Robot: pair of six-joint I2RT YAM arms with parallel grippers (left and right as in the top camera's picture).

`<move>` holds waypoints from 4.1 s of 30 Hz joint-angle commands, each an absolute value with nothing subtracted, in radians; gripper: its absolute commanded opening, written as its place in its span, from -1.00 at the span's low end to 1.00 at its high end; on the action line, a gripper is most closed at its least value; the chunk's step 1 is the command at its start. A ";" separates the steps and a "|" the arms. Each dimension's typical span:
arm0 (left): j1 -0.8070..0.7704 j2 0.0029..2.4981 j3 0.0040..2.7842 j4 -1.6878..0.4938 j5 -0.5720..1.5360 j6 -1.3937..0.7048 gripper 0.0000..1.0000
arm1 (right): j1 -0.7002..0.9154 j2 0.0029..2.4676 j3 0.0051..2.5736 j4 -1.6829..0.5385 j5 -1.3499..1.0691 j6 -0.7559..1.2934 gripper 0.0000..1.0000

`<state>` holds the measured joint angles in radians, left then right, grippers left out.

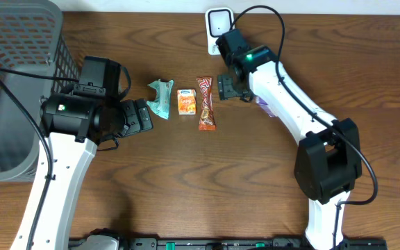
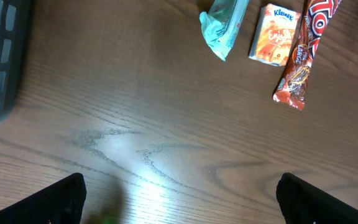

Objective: Scan the item barcode

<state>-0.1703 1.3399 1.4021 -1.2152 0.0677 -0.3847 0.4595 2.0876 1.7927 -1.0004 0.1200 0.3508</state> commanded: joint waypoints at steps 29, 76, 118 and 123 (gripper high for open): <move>-0.167 1.345 1.402 -1.219 0.051 -0.376 0.96 | -0.010 2.082 1.670 -0.976 -0.598 -0.002 0.89; -0.167 1.345 1.402 -1.219 0.051 -0.375 0.95 | 0.122 2.056 1.556 0.004 -0.479 0.842 -0.98; -0.167 1.345 1.402 -1.219 0.051 -0.375 0.96 | -0.224 2.021 1.615 -0.253 -0.373 0.980 -0.98; -0.167 1.345 1.402 -1.219 0.051 -0.375 0.96 | -0.357 2.028 1.614 -0.463 -0.299 1.077 -0.97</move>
<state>-0.1703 1.3407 1.4017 -1.2156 0.0677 -0.3847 -0.3229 2.0399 1.6070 -0.4213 -0.3359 1.0050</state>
